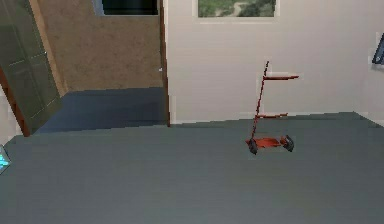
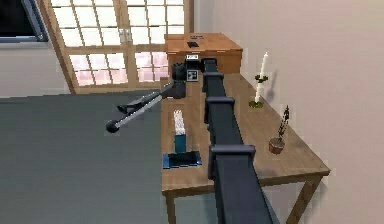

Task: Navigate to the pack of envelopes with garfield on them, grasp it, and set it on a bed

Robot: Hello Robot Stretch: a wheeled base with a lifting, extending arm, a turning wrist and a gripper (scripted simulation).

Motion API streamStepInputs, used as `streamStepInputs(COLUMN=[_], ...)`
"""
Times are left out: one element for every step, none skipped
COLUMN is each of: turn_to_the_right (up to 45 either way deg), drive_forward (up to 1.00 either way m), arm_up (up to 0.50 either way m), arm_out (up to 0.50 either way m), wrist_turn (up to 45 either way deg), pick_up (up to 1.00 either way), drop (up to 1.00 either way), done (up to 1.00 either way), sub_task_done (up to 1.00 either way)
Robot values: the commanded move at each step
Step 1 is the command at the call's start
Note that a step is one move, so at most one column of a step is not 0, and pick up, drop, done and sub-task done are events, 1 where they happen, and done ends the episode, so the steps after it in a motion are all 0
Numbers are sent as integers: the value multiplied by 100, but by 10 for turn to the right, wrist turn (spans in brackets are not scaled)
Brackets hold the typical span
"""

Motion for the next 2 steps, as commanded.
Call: streamStepInputs(turn_to_the_right=[0,0], drive_forward=[0,0], arm_up=[0,0], arm_out=[0,0], wrist_turn=[450,300], pick_up=[0,0], drop=[0,0], done=[0,0], sub_task_done=[0,0])
